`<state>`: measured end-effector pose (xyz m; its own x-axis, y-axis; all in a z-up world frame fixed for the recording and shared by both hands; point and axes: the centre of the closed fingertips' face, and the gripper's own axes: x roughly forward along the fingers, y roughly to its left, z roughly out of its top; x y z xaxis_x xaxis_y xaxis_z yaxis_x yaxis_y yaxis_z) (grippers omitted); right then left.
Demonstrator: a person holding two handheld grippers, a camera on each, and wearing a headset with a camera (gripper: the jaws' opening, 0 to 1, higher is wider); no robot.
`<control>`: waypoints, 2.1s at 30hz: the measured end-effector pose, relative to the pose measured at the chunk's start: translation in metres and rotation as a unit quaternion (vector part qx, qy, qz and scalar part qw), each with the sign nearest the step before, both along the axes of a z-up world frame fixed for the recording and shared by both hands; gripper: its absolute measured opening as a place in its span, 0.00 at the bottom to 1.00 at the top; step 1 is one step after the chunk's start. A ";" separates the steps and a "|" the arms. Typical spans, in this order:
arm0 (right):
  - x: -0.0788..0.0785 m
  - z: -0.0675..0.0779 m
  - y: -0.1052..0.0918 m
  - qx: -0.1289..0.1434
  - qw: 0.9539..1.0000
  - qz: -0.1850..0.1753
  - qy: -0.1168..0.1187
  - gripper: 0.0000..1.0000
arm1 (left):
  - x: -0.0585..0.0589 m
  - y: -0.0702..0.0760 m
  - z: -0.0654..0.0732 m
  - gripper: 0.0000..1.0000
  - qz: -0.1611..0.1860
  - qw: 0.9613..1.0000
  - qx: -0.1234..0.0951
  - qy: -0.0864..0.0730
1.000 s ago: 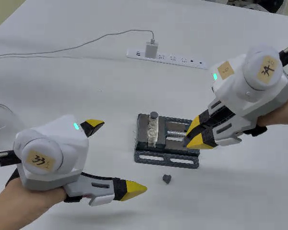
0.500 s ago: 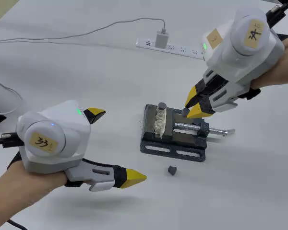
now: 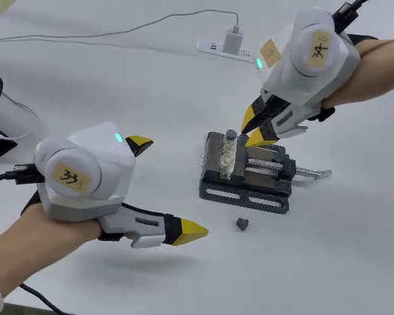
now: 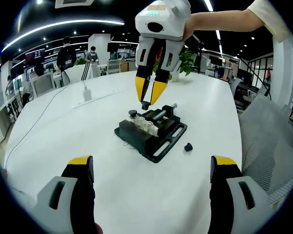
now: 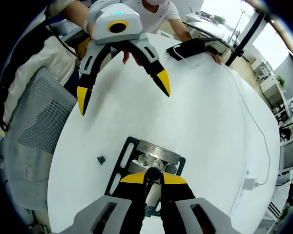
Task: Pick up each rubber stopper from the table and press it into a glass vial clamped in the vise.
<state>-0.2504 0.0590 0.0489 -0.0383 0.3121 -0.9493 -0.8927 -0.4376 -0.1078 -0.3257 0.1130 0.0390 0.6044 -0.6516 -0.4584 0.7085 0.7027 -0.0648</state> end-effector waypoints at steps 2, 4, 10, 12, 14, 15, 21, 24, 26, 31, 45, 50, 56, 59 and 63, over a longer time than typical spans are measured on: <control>0.000 -0.001 0.002 -0.002 1.000 0.003 -0.002 0.06 | 0.000 0.001 0.000 0.99 0.001 1.000 -0.001 0.001; 0.000 -0.002 0.003 -0.004 1.000 0.006 -0.001 0.06 | 0.001 0.002 0.000 0.99 0.001 1.000 0.000 0.001; 0.002 -0.008 0.006 -0.020 1.000 0.015 0.002 0.06 | 0.000 0.003 -0.001 0.99 -0.003 1.000 0.001 0.004; 0.002 -0.009 0.006 -0.023 1.000 0.015 0.003 0.06 | 0.000 0.003 -0.001 0.99 -0.003 1.000 0.001 0.004; 0.002 -0.009 0.006 -0.026 1.000 0.015 0.004 0.06 | -0.001 0.004 -0.002 0.99 -0.003 1.000 0.001 0.006; 0.001 -0.010 0.006 -0.028 0.999 0.014 0.006 0.06 | -0.002 0.004 -0.002 0.99 -0.003 1.000 0.001 0.007; 0.000 -0.012 0.006 -0.034 0.999 0.009 0.014 0.06 | -0.004 0.005 -0.004 0.99 -0.003 1.000 0.000 0.011; -0.003 -0.012 0.006 -0.035 0.999 0.009 0.016 0.06 | -0.005 0.005 -0.006 0.99 -0.003 1.000 0.001 0.013; -0.004 -0.013 0.005 -0.037 0.999 0.009 0.018 0.06 | -0.006 0.005 -0.006 0.99 -0.004 1.000 0.000 0.014; -0.003 -0.015 0.006 -0.033 0.999 -0.001 0.023 0.06 | -0.007 0.004 -0.008 0.99 -0.003 1.000 -0.002 0.017; -0.001 -0.016 0.006 -0.041 0.999 0.002 0.020 0.06 | -0.009 0.003 -0.012 0.99 -0.002 1.000 -0.006 0.022; -0.002 -0.016 0.006 -0.041 0.999 -0.003 0.025 0.06 | -0.010 0.003 -0.012 0.99 -0.002 1.000 -0.007 0.022; 0.000 -0.017 0.007 -0.045 0.999 -0.002 0.023 0.06 | -0.010 0.003 -0.013 0.99 0.000 1.000 -0.008 0.024; -0.001 -0.017 0.007 -0.049 0.999 -0.006 0.023 0.06 | -0.010 0.003 -0.014 0.99 0.001 1.000 -0.009 0.025; 0.000 -0.019 0.006 -0.056 0.998 -0.015 0.024 0.06 | -0.010 0.003 -0.014 0.99 0.002 1.000 -0.009 0.025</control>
<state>-0.2501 0.0646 0.0297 -0.0761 0.2052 -0.9758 -0.9085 -0.4175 -0.0170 -0.3357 0.1160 0.0249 0.5832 -0.6581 -0.4762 0.7013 0.7037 -0.1137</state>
